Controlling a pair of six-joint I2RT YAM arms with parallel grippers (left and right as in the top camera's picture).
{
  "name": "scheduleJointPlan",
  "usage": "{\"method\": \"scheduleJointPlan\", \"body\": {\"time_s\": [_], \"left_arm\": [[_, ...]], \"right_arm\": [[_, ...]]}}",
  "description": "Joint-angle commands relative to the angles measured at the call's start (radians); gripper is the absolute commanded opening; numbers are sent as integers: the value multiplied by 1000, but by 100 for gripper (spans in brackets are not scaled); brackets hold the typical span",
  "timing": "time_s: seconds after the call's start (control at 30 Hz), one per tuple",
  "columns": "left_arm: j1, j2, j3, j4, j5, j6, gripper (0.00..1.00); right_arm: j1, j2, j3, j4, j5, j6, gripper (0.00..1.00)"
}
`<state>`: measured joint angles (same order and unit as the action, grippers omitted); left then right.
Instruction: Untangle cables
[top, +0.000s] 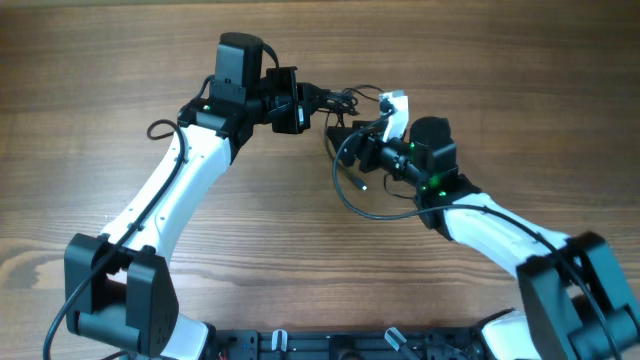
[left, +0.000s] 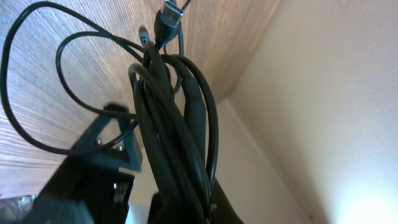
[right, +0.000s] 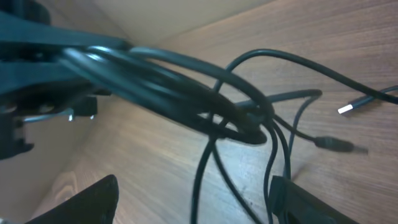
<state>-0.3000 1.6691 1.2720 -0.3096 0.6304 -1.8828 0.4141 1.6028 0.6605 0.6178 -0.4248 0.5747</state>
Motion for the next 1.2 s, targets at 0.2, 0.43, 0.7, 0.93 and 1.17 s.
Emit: {"method": "scheduleJointPlan", "body": {"time_s": [0.2,0.43,0.7,0.93,1.17], "left_arm": [[16,-26,16,6,56,-19,4],[28,-26,16,-3,-78,41,4],[-2,-24,16,-183,-409,73,4],[23,-24,16,-263,-528,73,4],[71,-24,16,-255,-526,49,4]], "right_arm": [[6,93,2,135,-208,106,4],[4,52,2,138,-494,93,5],[-89,-163,1,129,-520,80,4],[-300,-312,1,-23,-518,80,4],[-392,-325,1,-429,-333,24,5]]}}
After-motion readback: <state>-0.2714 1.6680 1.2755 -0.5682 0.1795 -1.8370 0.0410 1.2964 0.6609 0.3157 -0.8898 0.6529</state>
